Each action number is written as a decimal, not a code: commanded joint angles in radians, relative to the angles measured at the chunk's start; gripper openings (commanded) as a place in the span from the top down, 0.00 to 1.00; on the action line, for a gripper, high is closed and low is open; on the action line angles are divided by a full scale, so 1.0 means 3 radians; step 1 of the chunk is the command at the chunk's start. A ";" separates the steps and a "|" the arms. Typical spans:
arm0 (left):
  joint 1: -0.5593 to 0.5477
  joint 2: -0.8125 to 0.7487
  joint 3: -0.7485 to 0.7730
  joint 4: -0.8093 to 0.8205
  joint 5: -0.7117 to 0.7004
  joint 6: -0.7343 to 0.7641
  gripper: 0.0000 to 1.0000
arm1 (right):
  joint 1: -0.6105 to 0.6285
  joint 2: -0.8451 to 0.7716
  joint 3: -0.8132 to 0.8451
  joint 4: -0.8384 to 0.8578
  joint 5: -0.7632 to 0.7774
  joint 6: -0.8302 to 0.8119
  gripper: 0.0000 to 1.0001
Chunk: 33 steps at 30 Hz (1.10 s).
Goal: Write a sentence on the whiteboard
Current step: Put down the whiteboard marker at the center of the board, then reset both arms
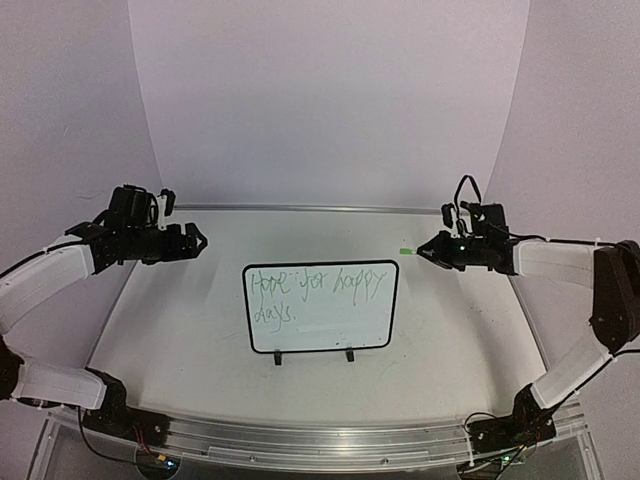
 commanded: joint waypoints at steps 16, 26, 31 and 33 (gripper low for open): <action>0.0037 -0.0003 -0.0274 0.0320 -0.0373 -0.0087 0.05 | -0.0094 0.0223 -0.0182 0.0220 0.0513 -0.0065 0.51; 0.0370 0.0164 -0.0425 0.0626 -0.0350 -0.0081 0.04 | -0.0264 0.0015 -0.0165 -0.0045 0.0806 -0.0285 0.11; 0.0699 0.0210 -0.0536 0.0892 -0.0339 -0.0073 0.04 | -0.0564 -0.0159 -0.0188 -0.0137 0.0835 -0.0386 0.09; 0.0859 0.0205 -0.0583 0.0958 -0.0382 -0.0090 0.04 | -0.0706 -0.0266 -0.0231 -0.0147 0.0859 -0.0420 0.09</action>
